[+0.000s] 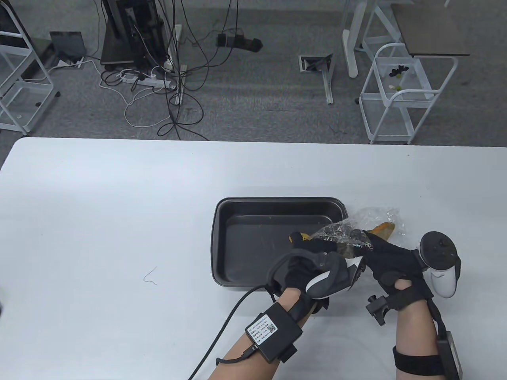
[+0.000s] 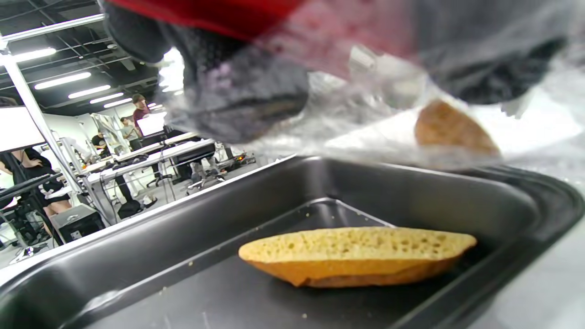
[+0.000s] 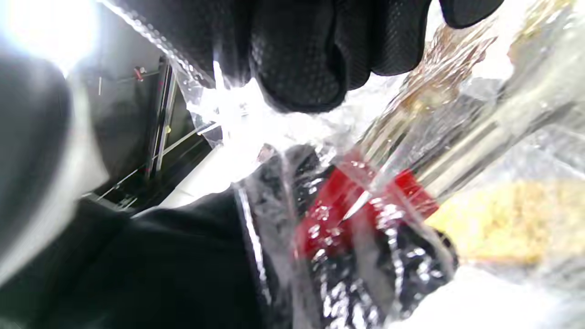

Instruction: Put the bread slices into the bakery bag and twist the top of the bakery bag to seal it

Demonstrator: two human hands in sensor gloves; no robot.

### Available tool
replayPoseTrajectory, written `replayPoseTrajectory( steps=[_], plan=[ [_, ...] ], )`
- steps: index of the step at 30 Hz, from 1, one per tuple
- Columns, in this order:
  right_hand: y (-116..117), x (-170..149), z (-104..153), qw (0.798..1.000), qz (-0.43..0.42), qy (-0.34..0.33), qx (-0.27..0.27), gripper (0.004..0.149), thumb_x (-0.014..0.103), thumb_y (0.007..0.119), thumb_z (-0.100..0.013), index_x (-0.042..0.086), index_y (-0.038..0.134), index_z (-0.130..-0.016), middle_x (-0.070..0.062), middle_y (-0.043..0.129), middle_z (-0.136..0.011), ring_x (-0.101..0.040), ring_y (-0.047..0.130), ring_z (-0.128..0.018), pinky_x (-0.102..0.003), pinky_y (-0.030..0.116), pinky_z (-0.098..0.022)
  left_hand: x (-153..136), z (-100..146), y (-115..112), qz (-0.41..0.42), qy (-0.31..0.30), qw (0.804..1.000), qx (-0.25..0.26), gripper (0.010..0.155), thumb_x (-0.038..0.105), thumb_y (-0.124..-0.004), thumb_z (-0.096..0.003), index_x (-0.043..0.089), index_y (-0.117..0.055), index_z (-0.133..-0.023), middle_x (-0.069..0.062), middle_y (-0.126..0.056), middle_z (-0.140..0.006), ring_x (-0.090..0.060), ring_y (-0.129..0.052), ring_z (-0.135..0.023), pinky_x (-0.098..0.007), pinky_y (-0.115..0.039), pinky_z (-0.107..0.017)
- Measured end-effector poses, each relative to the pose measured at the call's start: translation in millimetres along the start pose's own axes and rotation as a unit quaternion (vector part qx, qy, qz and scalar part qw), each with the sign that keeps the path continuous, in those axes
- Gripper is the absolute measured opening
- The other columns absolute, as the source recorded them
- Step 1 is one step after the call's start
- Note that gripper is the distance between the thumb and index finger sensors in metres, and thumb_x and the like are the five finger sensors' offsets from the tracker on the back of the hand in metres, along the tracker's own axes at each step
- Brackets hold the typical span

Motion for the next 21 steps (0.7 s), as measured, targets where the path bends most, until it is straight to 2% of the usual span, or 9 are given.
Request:
replayPoseTrajectory(
  steps=[5, 12, 21],
  plan=[
    [-8, 1, 2, 0.998, 0.054, -0.003, -0.038, 0.041, 0.03, 0.084, -0.05, -0.009, 0.095, -0.053, -0.028, 0.076, -0.101, -0.058, 0.067, -0.095, -0.073, 0.047, -0.065, -7, 10, 12, -0.017, 0.0, 1.0, -0.002, 0.088, 0.072, -0.085, -0.0319, 0.026, -0.067, -0.104, -0.006, -0.094, -0.087, -0.021, -0.105, -0.06, -0.052, -0.07, -0.077],
    [-11, 7, 4, 0.995, 0.085, -0.01, -0.061, 0.041, 0.03, 0.084, -0.05, -0.009, 0.095, -0.053, -0.028, 0.076, -0.101, -0.058, 0.067, -0.096, -0.073, 0.047, -0.065, -28, 24, 22, -0.025, 0.007, 1.0, 0.0, 0.087, 0.072, -0.084, -0.0321, 0.027, -0.067, -0.104, -0.006, -0.094, -0.087, -0.021, -0.105, -0.06, -0.052, -0.07, -0.077],
    [-10, 8, 4, 0.992, 0.105, -0.01, -0.067, 0.041, 0.03, 0.084, -0.05, -0.009, 0.095, -0.052, -0.028, 0.076, -0.101, -0.058, 0.067, -0.096, -0.073, 0.046, -0.065, -59, 50, 34, -0.029, 0.017, 0.999, 0.014, 0.086, 0.072, -0.083, -0.033, 0.026, -0.067, -0.104, -0.006, -0.094, -0.087, -0.022, -0.105, -0.059, -0.052, -0.07, -0.076]
  ],
)
Point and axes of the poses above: the tracker on the back of each hand, its own x axis roughly to the thumb side, its own z axis roughly from the fingertips to the wrist, y = z × x, the point moved 5 cm from there along -z, roughly from the wrist to the fingertips
